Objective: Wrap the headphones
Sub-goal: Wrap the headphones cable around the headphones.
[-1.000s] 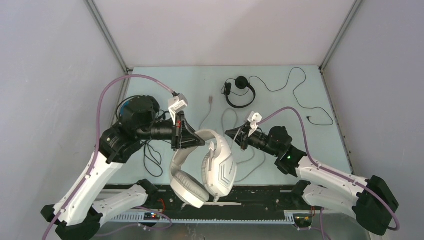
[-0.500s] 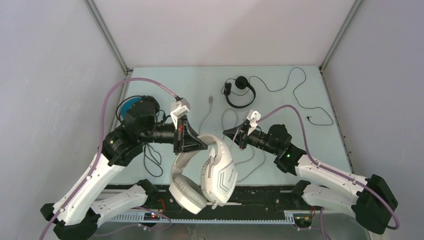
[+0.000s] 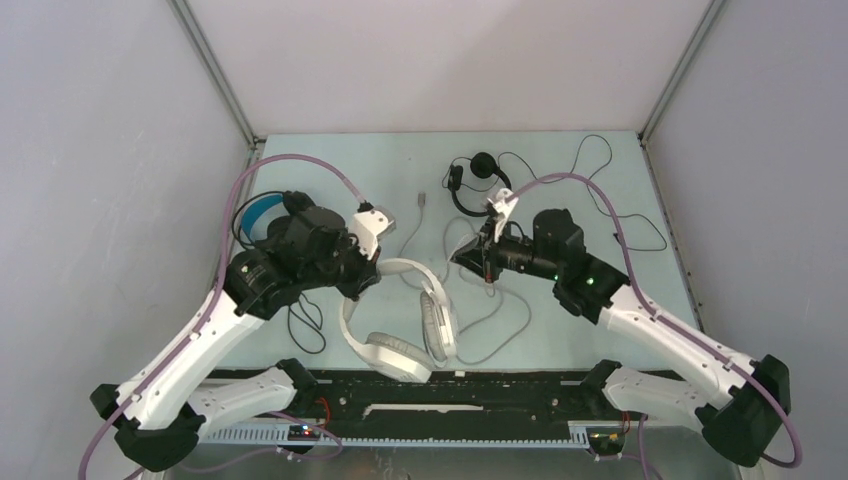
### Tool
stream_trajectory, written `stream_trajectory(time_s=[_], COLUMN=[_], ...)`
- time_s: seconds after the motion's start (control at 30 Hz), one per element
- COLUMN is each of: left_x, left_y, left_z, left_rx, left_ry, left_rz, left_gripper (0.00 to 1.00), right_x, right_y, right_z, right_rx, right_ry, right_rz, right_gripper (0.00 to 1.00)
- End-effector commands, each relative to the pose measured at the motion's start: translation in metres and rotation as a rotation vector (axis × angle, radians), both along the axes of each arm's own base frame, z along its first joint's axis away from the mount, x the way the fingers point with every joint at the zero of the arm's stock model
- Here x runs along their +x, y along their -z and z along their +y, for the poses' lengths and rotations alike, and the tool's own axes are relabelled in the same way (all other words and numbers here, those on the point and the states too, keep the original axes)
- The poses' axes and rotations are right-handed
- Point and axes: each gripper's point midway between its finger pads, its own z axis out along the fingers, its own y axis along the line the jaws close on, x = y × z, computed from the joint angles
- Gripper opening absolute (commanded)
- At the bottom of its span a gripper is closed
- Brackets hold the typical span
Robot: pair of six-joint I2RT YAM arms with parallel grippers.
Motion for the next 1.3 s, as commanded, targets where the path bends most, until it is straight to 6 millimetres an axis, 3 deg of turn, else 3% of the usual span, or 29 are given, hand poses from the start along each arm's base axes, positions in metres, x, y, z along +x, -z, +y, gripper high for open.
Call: stream_trajectory(time_s=[0.0, 0.17, 0.37, 0.53, 0.7, 0.83, 1.07, 1.27], left_x=[0.031, 0.043, 0.056, 0.066, 0.074, 0.083, 0.094, 0.095], left_y=[-0.020, -0.010, -0.009, -0.023, -0.041, -0.054, -0.071, -0.091], left_z=[0.031, 0.041, 0.048, 0.052, 0.054, 0.067, 0.088, 0.098], left_rx=[0.133, 0.241, 0.269, 0.206, 0.107, 0.043, -0.037, -0.245], left_ry=[-0.147, -0.190, -0.278, -0.424, -0.557, -0.696, -0.903, -1.036], left_rz=[-0.182, -0.219, -0.245, -0.265, -0.281, -0.332, -0.402, -0.426], left_gripper=[0.00, 0.00, 0.00, 0.00, 0.00, 0.00, 0.00, 0.00], right_x=[-0.037, -0.064, -0.082, -0.089, -0.088, -0.091, -0.095, -0.097], right_y=[0.005, -0.029, -0.067, -0.072, -0.092, -0.103, -0.102, -0.100], right_z=[0.008, 0.020, 0.040, 0.060, 0.076, 0.085, 0.100, 0.105], right_rx=[-0.055, 0.022, 0.132, 0.166, 0.257, 0.308, 0.306, 0.302], right_ry=[-0.137, -0.274, -0.387, -0.426, -0.425, -0.439, -0.433, -0.417], right_rz=[0.255, 0.349, 0.329, 0.381, 0.402, 0.386, 0.398, 0.374], right_gripper=[0.00, 0.00, 0.03, 0.07, 0.12, 0.14, 0.20, 0.21])
